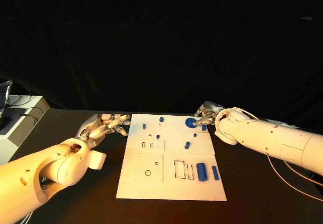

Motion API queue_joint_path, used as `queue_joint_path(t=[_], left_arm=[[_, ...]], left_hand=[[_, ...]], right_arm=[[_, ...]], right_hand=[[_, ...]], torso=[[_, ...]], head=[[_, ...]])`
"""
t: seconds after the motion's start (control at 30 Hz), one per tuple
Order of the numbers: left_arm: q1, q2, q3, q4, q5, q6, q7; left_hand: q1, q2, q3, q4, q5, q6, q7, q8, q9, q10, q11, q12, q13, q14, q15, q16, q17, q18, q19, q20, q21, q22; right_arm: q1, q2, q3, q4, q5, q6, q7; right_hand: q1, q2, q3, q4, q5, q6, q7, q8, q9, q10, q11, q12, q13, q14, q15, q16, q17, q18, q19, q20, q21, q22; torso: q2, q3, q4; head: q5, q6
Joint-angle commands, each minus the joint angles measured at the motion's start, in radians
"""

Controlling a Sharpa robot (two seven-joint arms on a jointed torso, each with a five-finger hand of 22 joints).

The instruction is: Assemble the parts on the task board

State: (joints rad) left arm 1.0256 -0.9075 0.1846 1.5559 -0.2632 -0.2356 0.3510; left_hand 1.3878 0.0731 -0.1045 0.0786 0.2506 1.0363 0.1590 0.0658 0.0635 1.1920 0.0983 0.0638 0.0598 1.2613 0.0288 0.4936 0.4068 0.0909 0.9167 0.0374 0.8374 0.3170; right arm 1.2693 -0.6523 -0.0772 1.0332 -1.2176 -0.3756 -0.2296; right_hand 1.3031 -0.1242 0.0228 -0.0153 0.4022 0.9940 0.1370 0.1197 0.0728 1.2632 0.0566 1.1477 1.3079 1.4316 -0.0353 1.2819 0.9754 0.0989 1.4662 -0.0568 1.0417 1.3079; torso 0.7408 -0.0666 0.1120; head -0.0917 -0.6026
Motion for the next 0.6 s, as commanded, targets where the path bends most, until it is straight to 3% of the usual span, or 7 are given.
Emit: queue_joint_path(t=[0.03, 0.33, 0.6], left_arm=[[0.000, 0.003, 0.001, 0.000, -0.007, 0.010, 0.008], [0.000, 0.004, 0.001, -0.002, -0.008, 0.003, 0.003], [0.000, 0.004, 0.001, -0.002, -0.008, 0.000, 0.001]], left_hand=[[0.001, -0.010, -0.002, -0.003, -0.003, -0.002, -0.005, -0.003, 0.000, -0.001, 0.000, -0.004, 0.001, -0.001, -0.001, -0.001, 0.000, 0.007, -0.006, -0.001, 0.004, -0.001], [0.001, -0.009, -0.001, -0.004, -0.003, -0.003, -0.004, -0.002, 0.000, -0.002, 0.000, -0.004, 0.001, 0.000, -0.001, 0.000, 0.000, 0.008, -0.006, -0.001, 0.005, -0.002], [0.001, -0.008, 0.000, -0.003, -0.003, -0.003, -0.003, -0.003, 0.000, -0.003, 0.001, -0.004, 0.001, 0.000, -0.001, 0.000, 0.000, 0.008, -0.006, -0.001, 0.006, -0.003]], right_arm=[[-0.002, 0.009, 0.000, -0.006, 0.005, 0.026, -0.013], [-0.003, 0.026, 0.000, -0.027, 0.012, 0.041, -0.016], [-0.004, 0.037, 0.000, -0.038, 0.011, 0.069, -0.020]], right_hand=[[-0.010, -0.001, -0.003, 0.004, 0.000, -0.025, 0.016, 0.003, 0.000, 0.023, -0.015, -0.006, 0.013, 0.004, 0.001, 0.005, 0.002, 0.017, 0.070, 0.010, 0.005, 0.139], [-0.012, 0.000, -0.003, 0.006, -0.002, -0.025, 0.016, 0.005, 0.000, 0.023, -0.015, -0.006, 0.014, 0.003, 0.002, 0.004, 0.002, 0.016, 0.070, 0.010, 0.005, 0.139], [-0.015, 0.000, -0.003, 0.009, 0.000, -0.021, 0.015, 0.007, 0.000, 0.029, -0.016, 0.001, 0.018, 0.005, 0.001, 0.008, 0.009, 0.014, 0.071, 0.009, 0.017, 0.142]], torso=[[-0.001, -0.0001, 0.0005], [-0.002, -0.0013, -0.0006], [0.000, 0.0001, -0.0024]], head=[[0.003, -0.004], [0.003, -0.008], [0.004, -0.012]])
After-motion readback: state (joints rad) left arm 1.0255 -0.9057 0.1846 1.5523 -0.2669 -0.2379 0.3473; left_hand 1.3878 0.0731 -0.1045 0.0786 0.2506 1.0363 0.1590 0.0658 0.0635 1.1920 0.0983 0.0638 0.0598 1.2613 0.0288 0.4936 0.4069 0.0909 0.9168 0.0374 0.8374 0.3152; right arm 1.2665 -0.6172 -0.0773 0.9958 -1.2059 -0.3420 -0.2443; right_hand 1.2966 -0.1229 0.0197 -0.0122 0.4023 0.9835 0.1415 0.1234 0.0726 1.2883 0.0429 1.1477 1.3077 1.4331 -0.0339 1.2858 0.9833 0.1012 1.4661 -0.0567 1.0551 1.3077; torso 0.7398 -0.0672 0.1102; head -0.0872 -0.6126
